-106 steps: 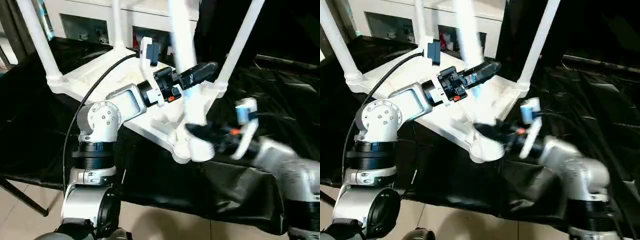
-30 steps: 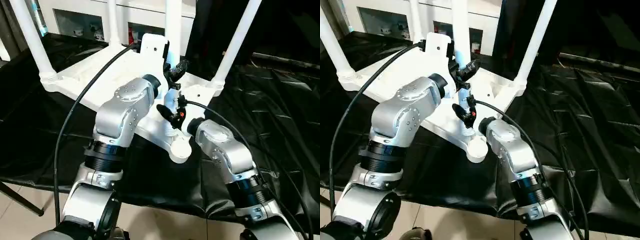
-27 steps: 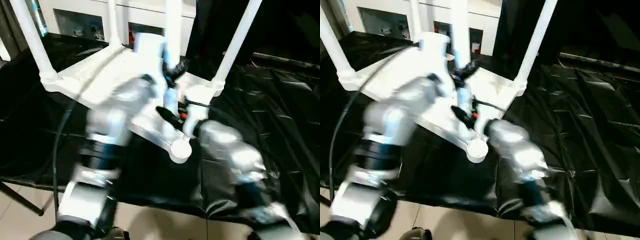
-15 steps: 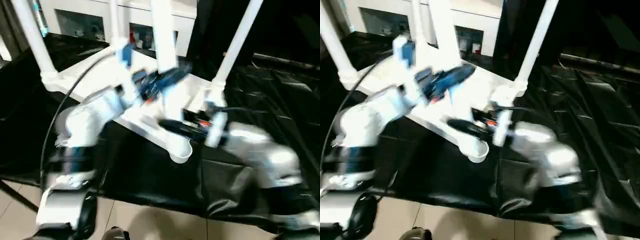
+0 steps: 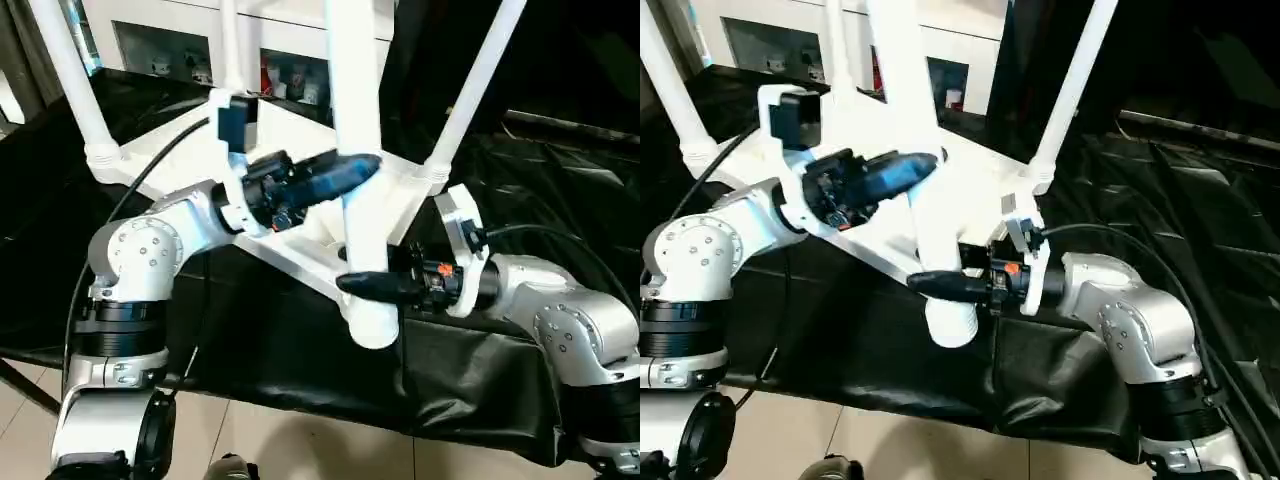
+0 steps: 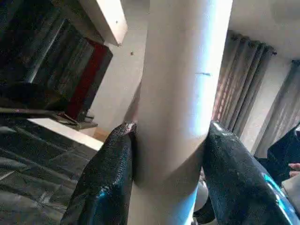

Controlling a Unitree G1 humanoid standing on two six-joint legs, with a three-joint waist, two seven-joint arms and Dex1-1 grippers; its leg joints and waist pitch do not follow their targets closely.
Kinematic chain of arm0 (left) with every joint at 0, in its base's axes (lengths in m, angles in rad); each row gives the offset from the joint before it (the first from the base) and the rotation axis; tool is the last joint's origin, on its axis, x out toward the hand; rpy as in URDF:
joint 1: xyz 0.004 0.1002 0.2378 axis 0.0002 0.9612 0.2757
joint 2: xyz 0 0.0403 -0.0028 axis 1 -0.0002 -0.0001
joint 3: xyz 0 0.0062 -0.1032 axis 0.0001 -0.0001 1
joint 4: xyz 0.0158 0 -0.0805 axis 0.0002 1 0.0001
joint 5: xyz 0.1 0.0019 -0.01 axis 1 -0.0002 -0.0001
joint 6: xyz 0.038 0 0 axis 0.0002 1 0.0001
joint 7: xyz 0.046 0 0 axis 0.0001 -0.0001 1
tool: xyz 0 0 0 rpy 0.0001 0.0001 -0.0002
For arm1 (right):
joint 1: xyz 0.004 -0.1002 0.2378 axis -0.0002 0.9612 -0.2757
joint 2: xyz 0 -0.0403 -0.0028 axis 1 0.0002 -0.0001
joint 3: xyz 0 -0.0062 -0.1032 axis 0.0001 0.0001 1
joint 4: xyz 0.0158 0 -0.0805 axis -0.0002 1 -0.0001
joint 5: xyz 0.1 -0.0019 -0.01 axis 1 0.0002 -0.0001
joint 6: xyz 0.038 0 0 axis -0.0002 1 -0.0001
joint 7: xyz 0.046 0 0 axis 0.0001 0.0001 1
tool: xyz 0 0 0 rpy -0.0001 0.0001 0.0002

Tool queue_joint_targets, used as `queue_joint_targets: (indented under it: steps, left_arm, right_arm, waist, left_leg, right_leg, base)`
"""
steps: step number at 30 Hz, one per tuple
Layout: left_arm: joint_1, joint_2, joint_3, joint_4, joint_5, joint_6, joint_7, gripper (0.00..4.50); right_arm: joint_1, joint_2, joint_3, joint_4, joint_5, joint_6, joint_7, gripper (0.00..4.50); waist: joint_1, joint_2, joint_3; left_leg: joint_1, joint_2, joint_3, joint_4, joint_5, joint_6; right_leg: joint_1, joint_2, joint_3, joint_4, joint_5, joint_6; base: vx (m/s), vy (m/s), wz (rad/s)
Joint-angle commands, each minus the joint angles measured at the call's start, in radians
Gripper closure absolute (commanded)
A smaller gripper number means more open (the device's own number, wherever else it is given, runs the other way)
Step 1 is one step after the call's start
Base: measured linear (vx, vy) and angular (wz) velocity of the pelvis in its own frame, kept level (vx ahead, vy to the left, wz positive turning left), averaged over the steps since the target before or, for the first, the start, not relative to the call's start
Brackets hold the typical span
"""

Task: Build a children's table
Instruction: Pick table leg

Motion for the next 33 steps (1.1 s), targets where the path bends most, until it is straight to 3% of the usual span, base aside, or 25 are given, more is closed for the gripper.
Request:
queue_joint_targets:
  steps: [1, 8, 9, 11, 18, 19, 22, 23, 25, 26, 28, 29, 30, 31, 32, 33]
  left_arm:
    - [-0.013, -0.010, -0.015, -0.028, -0.005, 0.011, 0.002, 2.61]
    - [-0.014, -0.012, -0.008, -0.021, -0.017, 0.009, 0.022, 2.64]
    - [-0.014, -0.016, -0.008, -0.019, -0.011, 0.002, 0.034, 2.64]
    - [-0.013, -0.019, -0.008, -0.018, -0.005, -0.004, 0.042, 2.64]
    - [-0.018, -0.046, -0.006, -0.001, 0.046, -0.056, 0.119, 2.65]
    - [-0.027, -0.059, -0.014, 0.014, 0.094, -0.101, 0.165, 2.65]
    - [-0.038, -0.072, -0.030, 0.029, 0.161, -0.168, 0.222, 2.65]
    - [-0.055, -0.086, -0.040, 0.047, 0.223, -0.220, 0.294, 2.65]
    - [-0.065, -0.092, -0.042, 0.058, 0.248, -0.237, 0.332, 2.65]
    - [-0.085, -0.101, -0.061, 0.078, 0.327, -0.285, 0.423, 2.65]
    - [-0.089, -0.103, -0.065, 0.081, 0.342, -0.293, 0.442, 2.66]
    - [-0.103, -0.114, -0.089, 0.080, 0.417, -0.309, 0.546, 2.66]
    - [-0.107, -0.125, -0.096, 0.069, 0.438, -0.301, 0.589, 2.66]
    - [-0.109, -0.134, -0.101, 0.059, 0.452, -0.298, 0.614, 2.66]
    - [-0.109, -0.139, -0.103, 0.054, 0.457, -0.296, 0.624, 2.66]
    - [-0.107, -0.144, -0.118, 0.030, 0.470, -0.272, 0.633, 2.66]
  right_arm:
    - [-0.002, -0.014, 0.009, -0.021, -0.001, 0.013, 0.006, 2.62]
    - [-0.008, -0.020, 0.015, -0.012, -0.009, 0.023, -0.007, 2.62]
    - [-0.014, -0.013, 0.009, -0.001, -0.012, 0.028, -0.024, 2.06]
    - [-0.017, -0.010, 0.005, 0.006, -0.015, 0.028, -0.035, 1.92]
    - [-0.031, 0.011, 0.027, 0.054, -0.151, -0.068, -0.155, 1.54]
    - [-0.048, 0.042, 0.013, 0.095, -0.194, -0.111, -0.233, 1.54]
    - [-0.070, 0.076, -0.007, 0.133, -0.221, -0.139, -0.309, 1.54]
    - [-0.087, 0.099, -0.016, 0.155, -0.238, -0.149, -0.363, 1.54]
    - [-0.096, 0.108, -0.019, 0.166, -0.249, -0.151, -0.389, 1.54]
    - [-0.108, 0.127, -0.019, 0.181, -0.266, -0.164, -0.424, 1.54]
    - [-0.111, 0.131, -0.020, 0.184, -0.271, -0.167, -0.434, 1.54]
    - [-0.131, 0.166, -0.018, 0.231, -0.307, -0.187, -0.508, 1.54]
    - [-0.142, 0.189, -0.021, 0.261, -0.323, -0.200, -0.547, 1.54]
    - [-0.149, 0.208, -0.023, 0.286, -0.334, -0.213, -0.572, 1.54]
    - [-0.154, 0.218, -0.024, 0.299, -0.339, -0.220, -0.583, 1.54]
    - [-0.161, 0.236, -0.017, 0.318, -0.345, -0.239, -0.590, 1.81]
  waist:
    - [0.002, 0.002, -0.072]
    - [0.003, 0.002, -0.073]
    - [0.002, 0.002, -0.073]
    - [0.002, 0.001, -0.074]
    - [-0.001, 0.001, -0.074]
    - [-0.002, 0.002, -0.074]
    - [-0.008, 0.002, -0.075]
    - [-0.007, 0.005, -0.075]
    - [-0.008, 0.007, -0.078]
    - [-0.004, 0.007, -0.079]
    - [-0.008, 0.004, -0.079]
    - [-0.009, 0.006, -0.080]
    - [-0.009, 0.006, -0.080]
    - [-0.015, -0.003, -0.081]
    - [-0.013, 0.000, -0.081]
    - [-0.012, -0.003, -0.081]
  left_leg:
    - [0.044, 0.050, -0.033, -0.072, -0.228, -0.072]
    - [0.043, 0.049, -0.032, -0.070, -0.213, -0.067]
    - [0.043, 0.049, -0.032, -0.070, -0.215, -0.067]
    - [0.043, 0.049, -0.032, -0.069, -0.209, -0.067]
    - [0.042, 0.049, -0.032, -0.069, -0.205, -0.082]
    - [0.042, 0.047, -0.033, -0.069, -0.214, -0.079]
    - [0.044, 0.049, -0.035, -0.070, -0.228, -0.093]
    - [0.045, 0.052, -0.035, -0.070, -0.220, -0.093]
    - [0.046, 0.050, -0.035, -0.070, -0.213, -0.093]
    - [0.044, 0.049, -0.035, -0.068, -0.194, -0.086]
    - [0.041, 0.048, -0.034, -0.068, -0.190, -0.082]
    - [0.042, 0.049, -0.035, -0.067, -0.184, -0.078]
    - [0.042, 0.049, -0.035, -0.067, -0.184, -0.078]
    - [0.039, 0.047, -0.033, -0.066, -0.178, -0.080]
    - [0.040, 0.048, -0.033, -0.065, -0.178, -0.079]
    - [0.041, 0.048, -0.032, -0.064, -0.177, -0.074]
  right_leg:
    - [0.022, -0.055, 0.035, -0.074, -0.175, -0.200]
    - [0.024, -0.055, 0.035, -0.072, -0.160, -0.205]
    - [0.023, -0.054, 0.035, -0.072, -0.163, -0.204]
    - [0.024, -0.055, 0.035, -0.071, -0.151, -0.207]
    - [0.022, -0.055, 0.035, -0.073, -0.157, -0.192]
    - [0.023, -0.055, 0.035, -0.074, -0.168, -0.191]
    - [0.021, -0.056, 0.035, -0.077, -0.183, -0.180]
    - [0.020, -0.055, 0.037, -0.076, -0.163, -0.177]
    - [0.021, -0.053, 0.035, -0.072, -0.136, -0.179]
    - [0.025, -0.052, 0.035, -0.069, -0.099, -0.178]
    - [0.025, -0.050, 0.035, -0.068, -0.081, -0.172]
    - [0.025, -0.051, 0.035, -0.067, -0.068, -0.174]
    - [0.025, -0.051, 0.035, -0.067, -0.068, -0.174]
    - [0.026, -0.051, 0.033, -0.066, -0.070, -0.182]
    - [0.026, -0.054, 0.034, -0.066, -0.075, -0.185]
    - [0.026, -0.052, 0.034, -0.067, -0.081, -0.186]
  base:
    - [0.000, 0.000, 0.00]
    - [0.000, 0.000, 0.00]
    - [0.000, 0.000, 0.00]
    - [0.000, 0.000, 0.00]
    - [0.000, 0.000, 0.00]
    - [0.000, 0.000, 0.00]
    - [0.000, 0.000, 0.00]
    - [0.000, 0.000, 0.00]
    - [0.000, 0.000, 0.00]
    - [0.000, 0.000, 0.00]
    - [0.000, 0.000, 0.00]
    - [0.000, 0.000, 0.00]
    - [0.000, 0.000, 0.00]
    - [0.000, 0.000, 0.00]
    - [0.000, 0.000, 0.00]
    - [0.000, 0.000, 0.00]
